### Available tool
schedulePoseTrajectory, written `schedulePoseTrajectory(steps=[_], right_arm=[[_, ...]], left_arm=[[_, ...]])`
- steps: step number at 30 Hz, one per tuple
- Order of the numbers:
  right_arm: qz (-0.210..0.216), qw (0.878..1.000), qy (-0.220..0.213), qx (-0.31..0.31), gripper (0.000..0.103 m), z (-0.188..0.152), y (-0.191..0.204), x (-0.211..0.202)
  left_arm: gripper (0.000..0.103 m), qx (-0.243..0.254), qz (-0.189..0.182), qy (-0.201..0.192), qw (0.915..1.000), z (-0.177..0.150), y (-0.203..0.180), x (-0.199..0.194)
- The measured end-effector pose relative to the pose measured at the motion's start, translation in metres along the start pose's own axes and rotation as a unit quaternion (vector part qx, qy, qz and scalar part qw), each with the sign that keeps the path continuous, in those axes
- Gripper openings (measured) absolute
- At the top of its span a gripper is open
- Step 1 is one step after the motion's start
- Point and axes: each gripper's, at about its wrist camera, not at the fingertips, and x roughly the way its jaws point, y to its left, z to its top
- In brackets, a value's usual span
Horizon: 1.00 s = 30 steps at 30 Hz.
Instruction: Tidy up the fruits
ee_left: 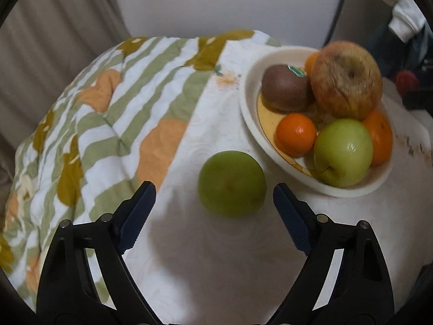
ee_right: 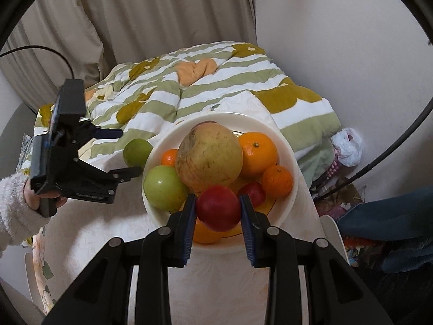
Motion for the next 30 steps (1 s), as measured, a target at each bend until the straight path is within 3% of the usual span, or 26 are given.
schedulePoseTrajectory(steps=[1,4,6,8,17,30], right_arm=[[-0.002,1.0,0.0,0.001,0.029,-0.001,0.0,0.0],[-0.003,1.0,0.001,0.006,0.029,-0.003,0.0,0.001],[-0.004,1.0,0.002,0.007,0.029,-0.004,0.001,0.001],[-0.005,1.0,0.001,0.008,0.029,-0.005,0.001,0.001],[-0.004,1.0,-0.003,0.008,0.029,-0.007,0.001,-0.002],[0.023,0.999,-0.034,-0.014,0.029,0.016,-0.007,-0.025]], left_arm=[[0.096,0.006,0.0,0.0,1.0,0.0,-0.002,0.002],[0.079,0.019,-0.005,0.004,0.9998,0.0,-0.005,0.008],[0.076,0.027,-0.005,0.002,0.9996,0.001,-0.008,0.011],[0.06,0.033,-0.014,-0.002,0.9994,0.001,-0.01,0.01],[0.06,0.024,0.001,0.001,0.9997,-0.004,-0.013,0.0],[0.06,-0.072,0.022,-0.014,0.9971,0.006,-0.009,-0.061]])
